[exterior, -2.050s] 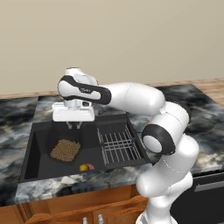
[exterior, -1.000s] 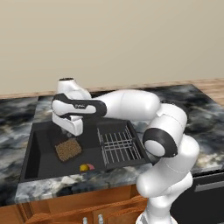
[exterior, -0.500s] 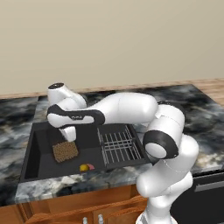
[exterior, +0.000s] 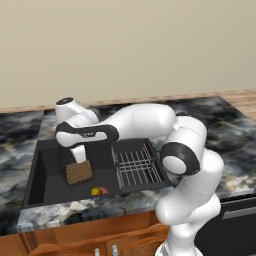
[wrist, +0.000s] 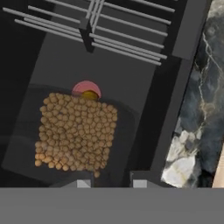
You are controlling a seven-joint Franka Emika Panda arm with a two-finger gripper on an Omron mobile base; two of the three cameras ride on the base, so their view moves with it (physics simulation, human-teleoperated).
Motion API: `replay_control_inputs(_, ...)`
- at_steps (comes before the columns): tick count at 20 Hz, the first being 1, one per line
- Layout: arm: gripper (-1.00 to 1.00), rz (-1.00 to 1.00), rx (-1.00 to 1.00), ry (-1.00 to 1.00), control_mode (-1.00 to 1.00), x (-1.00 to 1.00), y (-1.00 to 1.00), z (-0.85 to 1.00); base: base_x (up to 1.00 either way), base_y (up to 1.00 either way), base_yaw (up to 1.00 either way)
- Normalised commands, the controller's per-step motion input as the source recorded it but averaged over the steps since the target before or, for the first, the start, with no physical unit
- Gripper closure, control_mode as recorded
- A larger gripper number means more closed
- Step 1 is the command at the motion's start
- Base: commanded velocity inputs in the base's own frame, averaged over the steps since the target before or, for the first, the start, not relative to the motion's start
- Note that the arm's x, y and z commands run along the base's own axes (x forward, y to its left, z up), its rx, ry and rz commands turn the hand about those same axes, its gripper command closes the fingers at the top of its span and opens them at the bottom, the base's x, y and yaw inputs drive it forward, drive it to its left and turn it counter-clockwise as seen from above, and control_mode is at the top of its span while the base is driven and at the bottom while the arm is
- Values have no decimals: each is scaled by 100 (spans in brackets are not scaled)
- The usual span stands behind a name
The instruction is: Pick the jar and cup and place them in the sink. Then turn on the water.
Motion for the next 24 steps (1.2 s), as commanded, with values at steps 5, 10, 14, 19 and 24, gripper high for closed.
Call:
replay_control_inputs(5,100,-12,0,0,-100,17,1,-21,0,0,0)
replay_control_inputs(10,100,-4,0,-1,-100,4,2,-20,0,0,0)
replay_control_inputs(14,100,-4,0,0,-100,0,14,-26,0,0,0)
replay_control_inputs(19,100,-6,0,0,-100,0,28,-37,0,0,0)
replay_control_inputs(24,100,-7,0,-1,-100,2,35,-29,0,0,0)
